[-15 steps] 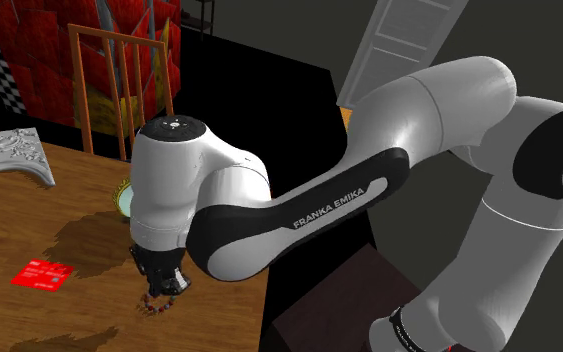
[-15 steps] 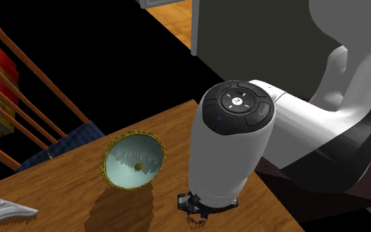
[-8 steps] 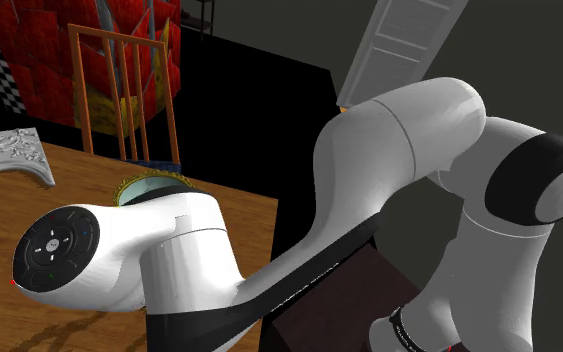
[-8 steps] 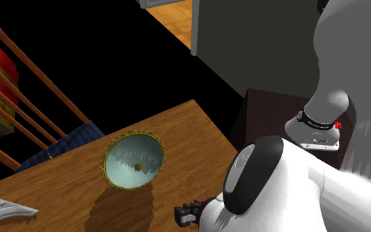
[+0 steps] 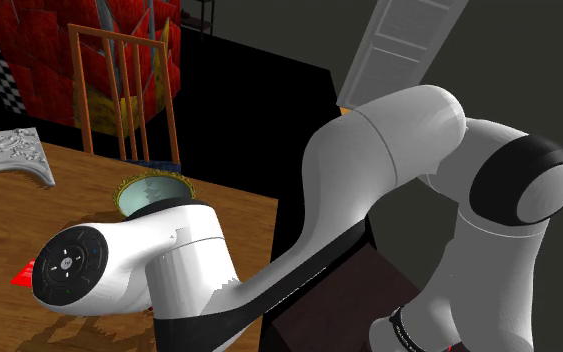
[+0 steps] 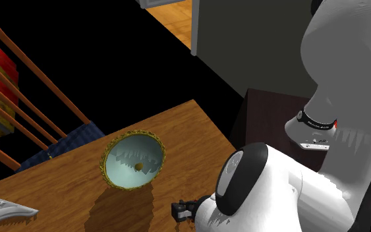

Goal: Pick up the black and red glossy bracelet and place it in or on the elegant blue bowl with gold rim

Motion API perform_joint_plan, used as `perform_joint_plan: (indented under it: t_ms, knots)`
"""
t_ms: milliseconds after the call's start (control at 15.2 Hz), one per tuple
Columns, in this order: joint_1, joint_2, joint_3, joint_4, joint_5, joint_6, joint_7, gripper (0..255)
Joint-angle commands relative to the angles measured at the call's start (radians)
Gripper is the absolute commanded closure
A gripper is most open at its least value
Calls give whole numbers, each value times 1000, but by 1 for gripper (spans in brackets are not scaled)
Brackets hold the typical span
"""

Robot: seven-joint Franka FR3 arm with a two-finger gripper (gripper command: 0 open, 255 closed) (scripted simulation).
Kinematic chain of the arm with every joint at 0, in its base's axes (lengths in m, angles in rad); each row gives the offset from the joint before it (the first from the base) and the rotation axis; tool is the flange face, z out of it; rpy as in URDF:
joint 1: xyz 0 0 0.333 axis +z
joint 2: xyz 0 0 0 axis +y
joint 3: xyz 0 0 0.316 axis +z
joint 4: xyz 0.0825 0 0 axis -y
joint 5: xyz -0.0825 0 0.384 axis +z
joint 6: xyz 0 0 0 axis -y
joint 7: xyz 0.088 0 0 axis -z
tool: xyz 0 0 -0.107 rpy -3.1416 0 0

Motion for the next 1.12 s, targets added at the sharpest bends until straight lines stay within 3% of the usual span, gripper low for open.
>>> perform_joint_plan:
  t_ms: [0,264,330,1056]
  knots:
    - [0,0,0,-1,-1,1,1,0]
    - [0,0,0,-1,-1,1,1,0]
    - [0,0,0,-1,-1,1,1,255]
    - [-4,-15,6,4,11,-14,-12,255]
